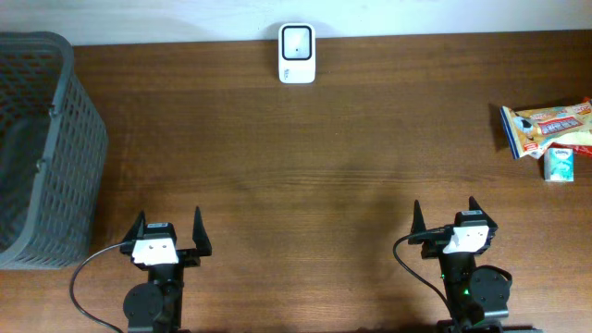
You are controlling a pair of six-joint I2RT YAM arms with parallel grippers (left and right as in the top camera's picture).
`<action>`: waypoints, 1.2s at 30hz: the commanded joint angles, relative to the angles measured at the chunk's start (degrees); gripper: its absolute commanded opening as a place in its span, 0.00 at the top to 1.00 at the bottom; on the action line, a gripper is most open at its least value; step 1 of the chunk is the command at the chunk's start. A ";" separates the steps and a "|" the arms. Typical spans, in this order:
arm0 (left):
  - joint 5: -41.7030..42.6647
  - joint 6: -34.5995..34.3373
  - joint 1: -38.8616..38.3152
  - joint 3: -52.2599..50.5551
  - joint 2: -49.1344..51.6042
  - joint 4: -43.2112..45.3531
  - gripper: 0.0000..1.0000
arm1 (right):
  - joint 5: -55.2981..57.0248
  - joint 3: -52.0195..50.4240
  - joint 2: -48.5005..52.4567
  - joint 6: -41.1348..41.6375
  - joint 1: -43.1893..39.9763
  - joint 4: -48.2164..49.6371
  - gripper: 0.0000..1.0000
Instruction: Scan the item barcode
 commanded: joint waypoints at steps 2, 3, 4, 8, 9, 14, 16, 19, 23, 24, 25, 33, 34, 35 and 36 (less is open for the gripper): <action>0.68 2.21 0.35 -0.44 -0.33 0.15 0.01 | -0.09 -0.50 -0.28 -0.35 0.31 -0.20 0.02; 0.68 2.21 0.35 -0.44 -0.33 0.24 0.01 | -0.09 -0.50 -0.28 -0.37 0.31 -0.20 0.02; 0.68 2.21 0.35 -0.44 -0.33 0.24 0.01 | -0.09 -0.50 -0.28 -0.37 0.31 -0.20 0.02; 0.68 2.21 0.35 -0.44 -0.33 0.24 0.01 | -0.09 -0.50 -0.28 -0.37 0.31 -0.20 0.02; 0.68 2.21 0.35 -0.44 -0.33 0.24 0.01 | -0.09 -0.50 -0.28 -0.35 0.31 -0.20 0.02; 0.68 2.21 0.35 -0.44 -0.31 0.24 0.01 | -0.09 -0.50 -0.28 -0.35 0.31 -0.20 0.02; 0.68 2.21 0.35 -0.44 -0.31 0.24 0.01 | -0.09 -0.50 -0.39 -0.37 0.31 -0.15 0.02; 0.68 2.21 0.35 -0.44 -0.28 0.24 0.01 | 1.33 -0.50 -1.16 -0.44 0.28 -0.15 0.02; 0.68 2.21 0.35 -0.44 -0.28 0.24 0.01 | 1.33 -0.50 -1.16 2.73 0.24 -0.26 0.02; 0.68 2.21 0.35 -0.44 -0.28 0.24 0.01 | 1.31 -0.50 -1.16 3.39 0.24 -0.31 0.02; 0.68 2.21 0.35 -0.44 -0.28 0.24 0.01 | 1.33 -0.50 -1.16 3.37 0.24 -0.31 0.02; 0.68 2.21 0.35 -0.44 -0.28 0.26 0.01 | 0.70 -0.50 -1.16 3.32 0.26 -0.13 0.02; 0.68 2.21 0.35 -0.44 -0.28 0.26 0.01 | 0.70 -0.50 -1.16 3.32 0.24 -0.13 0.02; 0.68 2.21 0.35 -0.44 -0.28 0.24 0.01 | 0.70 -0.50 -1.16 3.32 0.26 -0.13 0.02; 0.68 2.21 0.35 -0.44 -0.28 0.24 0.01 | 0.70 -0.50 -1.16 3.32 0.24 -0.13 0.02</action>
